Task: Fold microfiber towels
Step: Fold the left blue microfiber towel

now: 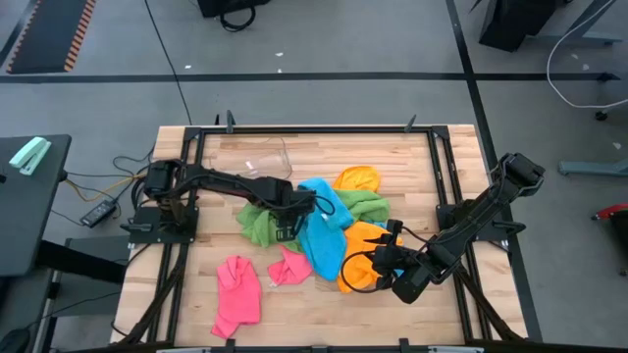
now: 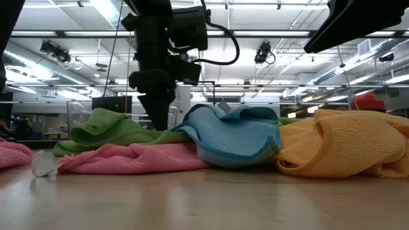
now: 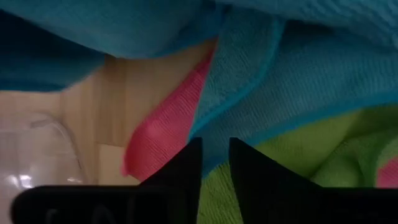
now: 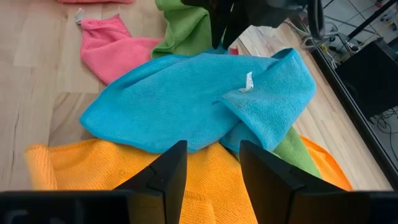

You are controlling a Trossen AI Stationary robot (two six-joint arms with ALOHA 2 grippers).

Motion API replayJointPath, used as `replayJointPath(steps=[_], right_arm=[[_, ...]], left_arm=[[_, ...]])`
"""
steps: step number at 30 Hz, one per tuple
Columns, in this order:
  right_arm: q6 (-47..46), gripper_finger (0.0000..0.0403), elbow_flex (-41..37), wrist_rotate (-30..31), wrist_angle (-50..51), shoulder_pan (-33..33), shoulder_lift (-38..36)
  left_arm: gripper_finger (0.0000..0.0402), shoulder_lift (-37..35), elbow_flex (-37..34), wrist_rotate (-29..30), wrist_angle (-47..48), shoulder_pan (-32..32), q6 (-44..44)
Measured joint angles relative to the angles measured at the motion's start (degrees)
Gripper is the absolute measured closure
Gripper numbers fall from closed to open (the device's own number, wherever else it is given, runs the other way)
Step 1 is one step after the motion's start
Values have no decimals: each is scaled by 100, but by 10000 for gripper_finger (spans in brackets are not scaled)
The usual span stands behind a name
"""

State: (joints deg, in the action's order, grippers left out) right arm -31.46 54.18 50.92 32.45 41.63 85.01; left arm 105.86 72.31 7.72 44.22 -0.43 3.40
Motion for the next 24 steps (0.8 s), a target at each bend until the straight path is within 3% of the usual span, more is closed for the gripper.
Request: replayJointPath(steps=[6,9,16,21,24], right_arm=[[-2,246,-1,1,-5,0,0],[-2,246,-1,1,-6,0,0],[0,246,-1,0,3,0,0],[0,246,-1,0,-2,0,0],[0,246,-1,1,-2,0,0]], left_arm=[[384,0,0,317,104,33,-254],[391,-19,7,319,119,37,-407],[314,-60,259,314,704,24,84],[255,-54,32,-83,556,-123,425],[239,-52,-110,-90,376,-227,632]])
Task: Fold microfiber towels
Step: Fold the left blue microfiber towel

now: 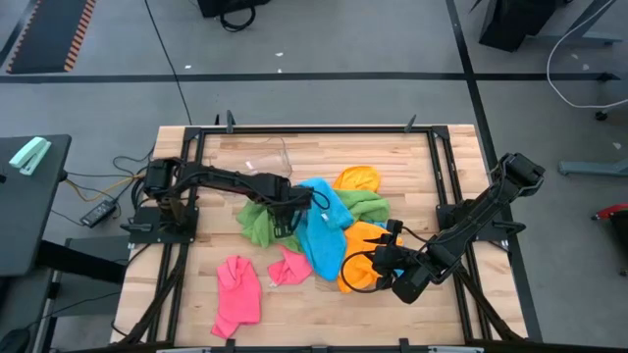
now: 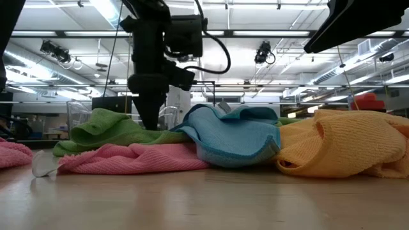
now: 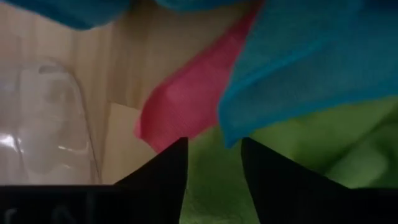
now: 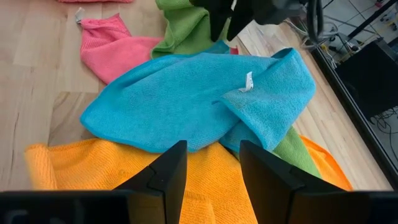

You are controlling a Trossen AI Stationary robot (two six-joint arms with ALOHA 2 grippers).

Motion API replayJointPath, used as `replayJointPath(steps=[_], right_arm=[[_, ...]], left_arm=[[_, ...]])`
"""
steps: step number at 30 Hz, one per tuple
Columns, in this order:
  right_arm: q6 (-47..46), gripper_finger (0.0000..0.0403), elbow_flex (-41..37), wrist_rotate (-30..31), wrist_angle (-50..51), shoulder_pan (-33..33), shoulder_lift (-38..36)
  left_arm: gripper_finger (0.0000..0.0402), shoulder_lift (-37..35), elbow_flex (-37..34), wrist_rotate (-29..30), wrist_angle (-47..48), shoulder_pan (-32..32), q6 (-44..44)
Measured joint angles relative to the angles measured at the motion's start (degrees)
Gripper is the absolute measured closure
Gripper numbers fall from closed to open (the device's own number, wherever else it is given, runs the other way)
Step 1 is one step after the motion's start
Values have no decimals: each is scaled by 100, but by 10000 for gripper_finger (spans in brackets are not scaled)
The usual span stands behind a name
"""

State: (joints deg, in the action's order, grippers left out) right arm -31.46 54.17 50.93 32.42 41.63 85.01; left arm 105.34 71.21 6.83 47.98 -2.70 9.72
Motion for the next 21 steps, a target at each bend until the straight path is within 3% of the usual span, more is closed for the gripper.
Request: replayJointPath(steps=[8,15,21], right_arm=[[-1,246,0,1,-2,0,0],[-17,246,0,1,-2,0,0],[-4,246,0,1,-2,0,0]], left_arm=[[276,0,-38,-6,-535,9,59],[386,2,-38,0,-580,54,-276],[395,2,156,-6,-376,221,-341]])
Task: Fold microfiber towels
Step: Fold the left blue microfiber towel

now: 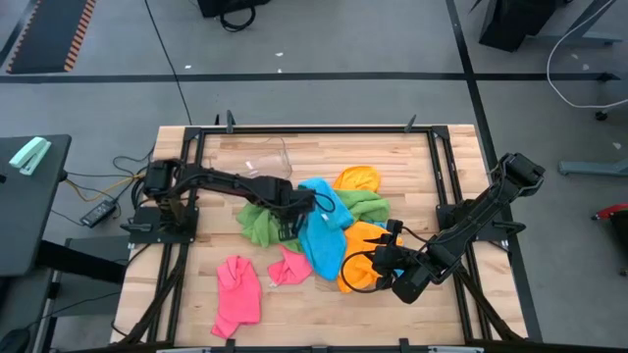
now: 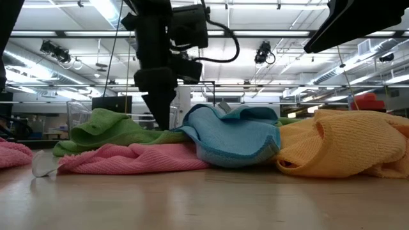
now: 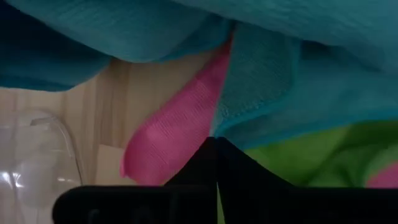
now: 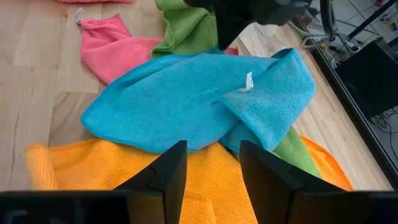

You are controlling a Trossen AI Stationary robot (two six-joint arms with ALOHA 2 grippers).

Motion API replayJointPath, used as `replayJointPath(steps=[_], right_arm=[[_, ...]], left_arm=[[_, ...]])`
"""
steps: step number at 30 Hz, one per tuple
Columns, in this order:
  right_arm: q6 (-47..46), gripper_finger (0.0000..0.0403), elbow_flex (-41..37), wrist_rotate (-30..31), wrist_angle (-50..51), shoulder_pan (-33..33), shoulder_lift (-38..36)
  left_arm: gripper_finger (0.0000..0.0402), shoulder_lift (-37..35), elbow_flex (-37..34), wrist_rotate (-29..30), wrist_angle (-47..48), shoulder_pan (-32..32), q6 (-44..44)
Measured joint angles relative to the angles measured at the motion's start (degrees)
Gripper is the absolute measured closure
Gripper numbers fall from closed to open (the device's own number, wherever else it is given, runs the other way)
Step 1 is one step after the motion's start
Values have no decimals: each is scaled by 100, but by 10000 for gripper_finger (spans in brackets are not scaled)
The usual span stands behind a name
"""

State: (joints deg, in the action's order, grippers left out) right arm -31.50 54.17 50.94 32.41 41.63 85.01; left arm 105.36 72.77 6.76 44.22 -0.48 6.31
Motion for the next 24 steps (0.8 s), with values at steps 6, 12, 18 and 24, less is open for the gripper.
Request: replayJointPath(steps=[6,12,18,24], right_arm=[[81,246,0,0,2,0,0],[106,246,0,0,2,0,0],[-37,246,0,-23,4,20,0],[-170,246,0,-203,-1,20,0]], left_arm=[[393,0,643,4,1106,301,44],[394,0,1318,-453,2160,651,546],[396,0,1696,-1607,2268,1211,1070],[397,0,1698,-1981,2068,1924,1949]])
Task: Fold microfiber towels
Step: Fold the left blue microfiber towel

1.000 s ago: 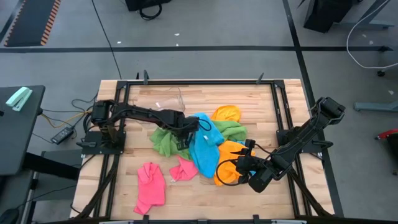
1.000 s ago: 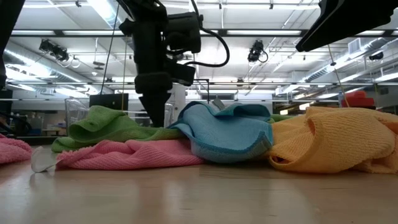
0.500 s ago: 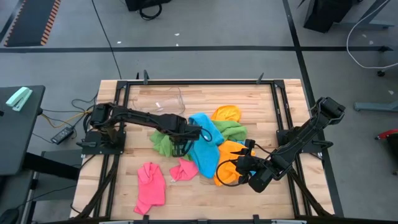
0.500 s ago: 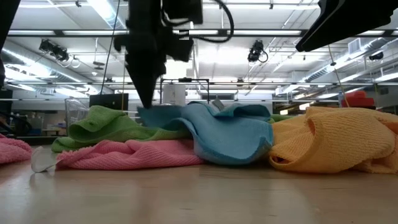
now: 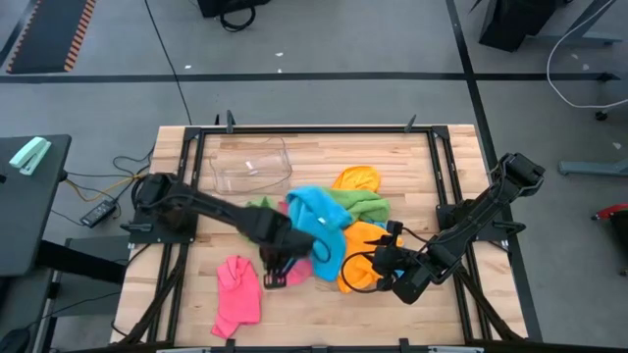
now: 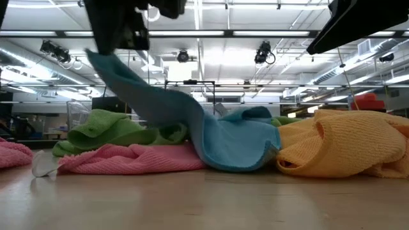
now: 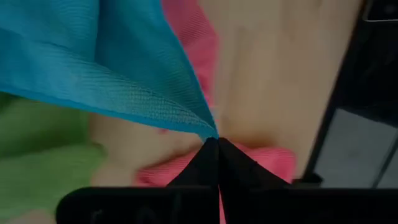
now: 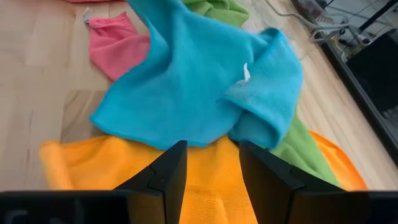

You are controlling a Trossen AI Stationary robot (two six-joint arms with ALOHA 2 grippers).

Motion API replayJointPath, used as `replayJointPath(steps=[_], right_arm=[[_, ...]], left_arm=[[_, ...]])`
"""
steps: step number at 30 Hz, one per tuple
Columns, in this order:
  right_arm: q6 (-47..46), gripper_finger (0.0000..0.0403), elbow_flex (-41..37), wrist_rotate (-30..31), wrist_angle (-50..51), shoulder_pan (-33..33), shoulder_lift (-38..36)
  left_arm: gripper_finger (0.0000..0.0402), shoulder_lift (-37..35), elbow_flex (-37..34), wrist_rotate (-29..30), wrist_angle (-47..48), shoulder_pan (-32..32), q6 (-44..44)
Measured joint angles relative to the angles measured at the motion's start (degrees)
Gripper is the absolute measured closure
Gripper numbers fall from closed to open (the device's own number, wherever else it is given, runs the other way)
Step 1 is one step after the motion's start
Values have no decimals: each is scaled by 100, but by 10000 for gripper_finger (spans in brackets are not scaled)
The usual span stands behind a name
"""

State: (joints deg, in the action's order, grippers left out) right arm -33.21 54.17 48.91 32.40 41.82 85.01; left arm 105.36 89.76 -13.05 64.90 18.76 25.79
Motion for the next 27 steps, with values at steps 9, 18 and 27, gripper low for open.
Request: replayJointPath(steps=[9,18,27], right_arm=[[327,246,0,-410,-529,9,0],[338,246,-219,-624,-932,37,0],[134,246,-643,-769,-1070,35,0]], left_arm=[[395,0,0,579,-131,1020,1325],[396,369,-17,1777,-509,1642,1817],[397,1007,-22,1792,-1173,1915,1344]])
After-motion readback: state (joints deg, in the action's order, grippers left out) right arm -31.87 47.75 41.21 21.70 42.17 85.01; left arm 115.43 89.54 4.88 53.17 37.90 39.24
